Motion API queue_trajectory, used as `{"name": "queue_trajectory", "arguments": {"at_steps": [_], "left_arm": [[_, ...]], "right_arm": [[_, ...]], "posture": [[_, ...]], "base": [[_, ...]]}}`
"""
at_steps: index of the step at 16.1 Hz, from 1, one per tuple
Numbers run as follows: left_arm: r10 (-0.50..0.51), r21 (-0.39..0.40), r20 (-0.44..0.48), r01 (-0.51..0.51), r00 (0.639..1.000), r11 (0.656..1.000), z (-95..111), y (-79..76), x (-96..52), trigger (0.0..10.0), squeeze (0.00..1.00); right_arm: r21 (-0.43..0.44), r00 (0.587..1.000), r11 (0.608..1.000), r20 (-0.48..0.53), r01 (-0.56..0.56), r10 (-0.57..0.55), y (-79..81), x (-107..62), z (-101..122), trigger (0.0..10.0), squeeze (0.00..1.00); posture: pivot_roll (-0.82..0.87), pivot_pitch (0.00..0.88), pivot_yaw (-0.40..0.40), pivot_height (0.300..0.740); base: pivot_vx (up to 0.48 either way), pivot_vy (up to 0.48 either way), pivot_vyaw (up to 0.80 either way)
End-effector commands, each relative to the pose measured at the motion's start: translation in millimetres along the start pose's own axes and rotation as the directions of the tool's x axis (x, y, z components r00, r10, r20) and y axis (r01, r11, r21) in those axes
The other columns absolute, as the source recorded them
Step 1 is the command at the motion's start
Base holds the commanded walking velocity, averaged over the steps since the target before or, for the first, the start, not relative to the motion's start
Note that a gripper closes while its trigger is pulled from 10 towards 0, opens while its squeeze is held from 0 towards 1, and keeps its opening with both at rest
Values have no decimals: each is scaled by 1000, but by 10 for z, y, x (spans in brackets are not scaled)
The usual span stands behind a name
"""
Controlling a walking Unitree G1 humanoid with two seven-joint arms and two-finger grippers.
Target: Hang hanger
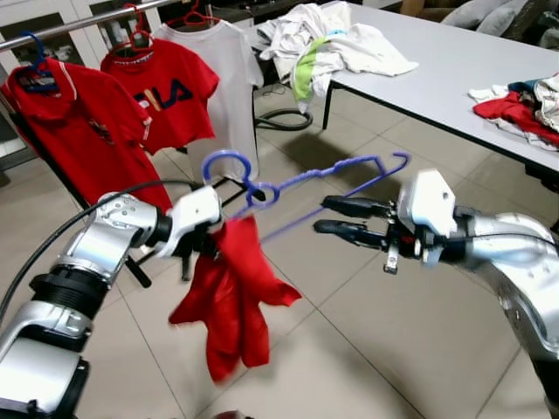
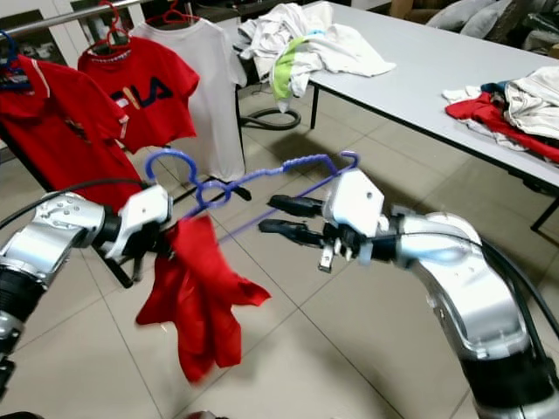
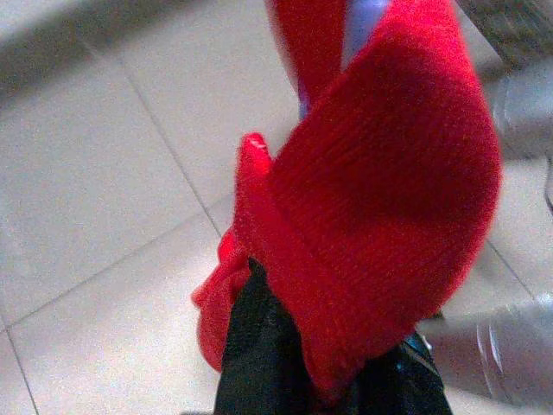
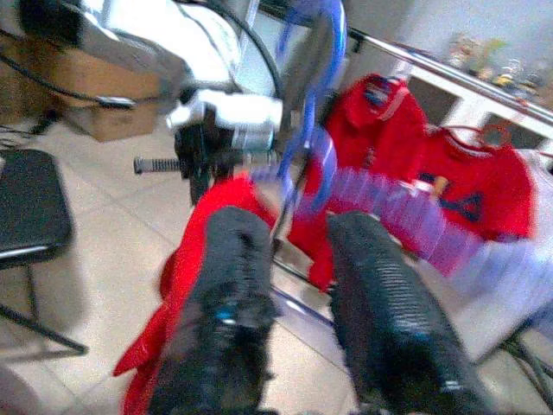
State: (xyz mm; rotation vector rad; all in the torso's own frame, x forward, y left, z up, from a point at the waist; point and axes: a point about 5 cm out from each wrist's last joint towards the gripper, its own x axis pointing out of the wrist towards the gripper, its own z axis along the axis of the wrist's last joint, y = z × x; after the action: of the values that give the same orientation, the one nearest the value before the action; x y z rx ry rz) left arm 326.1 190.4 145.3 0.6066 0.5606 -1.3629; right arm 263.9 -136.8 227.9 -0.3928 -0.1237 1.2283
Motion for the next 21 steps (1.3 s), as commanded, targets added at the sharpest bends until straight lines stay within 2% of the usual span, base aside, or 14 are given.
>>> {"name": "queue_trajectory", "arguments": {"at_steps": [1,2,3,4,5,6,7,9,10,11,12,13,16,21], "left_arm": [[-21,53,-48,24,999,998,101,67,-124,0,0],[-52,93,-125,64,991,994,89,95,-122,0,0],[-64,100,-137,78,988,992,84,93,-109,0,0],[-70,125,-157,91,985,988,95,91,-67,0,0],[-71,149,-154,94,986,984,123,90,-36,0,0],[-70,160,-153,95,986,982,144,93,-26,0,0],[-68,195,-167,100,984,976,181,102,-20,0,0],[-69,273,-198,122,978,954,250,119,-11,0,0],[-75,285,-202,132,977,949,271,121,-6,0,0],[-85,314,-227,155,970,937,304,124,0,0,0],[-90,331,-259,176,962,927,311,126,-3,0,0],[-89,337,-259,177,962,925,325,136,0,0,0],[-68,368,-274,170,959,914,356,164,-19,0,0],[-41,427,-280,163,959,889,422,189,-31,0,0]], "right_arm": [[-5,996,998,53,-67,67,9,66,155,10000,1000],[23,989,993,100,-112,110,16,175,263,10000,1000],[34,989,992,98,-118,115,18,209,266,10000,1000],[6,996,996,6,-85,84,1,286,132,10000,1000],[16,993,995,-63,-99,100,46,321,8,10000,1000],[56,990,992,-81,-115,119,89,329,-45,10000,1000],[136,986,983,-95,-125,138,143,345,-113,10000,1000],[219,990,973,-109,-68,94,142,401,-190,10000,1000],[224,990,973,-116,-55,83,133,419,-207,10000,1000],[227,989,974,-132,-27,58,99,453,-247,10000,59],[236,989,972,-141,-14,49,70,472,-262,10000,0],[269,987,963,-145,-25,66,65,472,-270,0,0],[328,973,944,-202,-40,111,145,468,-387,0,0],[372,975,928,-190,-33,111,175,520,-426,0,0]], "posture": [[-63,0,62,740],[-64,0,60,740],[-68,0,61,740],[-69,0,57,740],[-71,0,56,740],[-71,0,54,740],[-74,0,53,740],[-75,0,54,740],[-75,0,54,740],[-73,0,53,740],[-72,0,54,740],[-71,0,53,740],[-63,0,50,740],[-63,0,50,740]], "base": [[0,0,0],[0,0,0],[0,0,0],[0,0,0],[0,0,0],[0,0,0],[0,0,0],[0,0,0],[0,0,0],[0,0,0],[0,0,0],[0,0,0],[0,0,0],[0,0,0]]}}
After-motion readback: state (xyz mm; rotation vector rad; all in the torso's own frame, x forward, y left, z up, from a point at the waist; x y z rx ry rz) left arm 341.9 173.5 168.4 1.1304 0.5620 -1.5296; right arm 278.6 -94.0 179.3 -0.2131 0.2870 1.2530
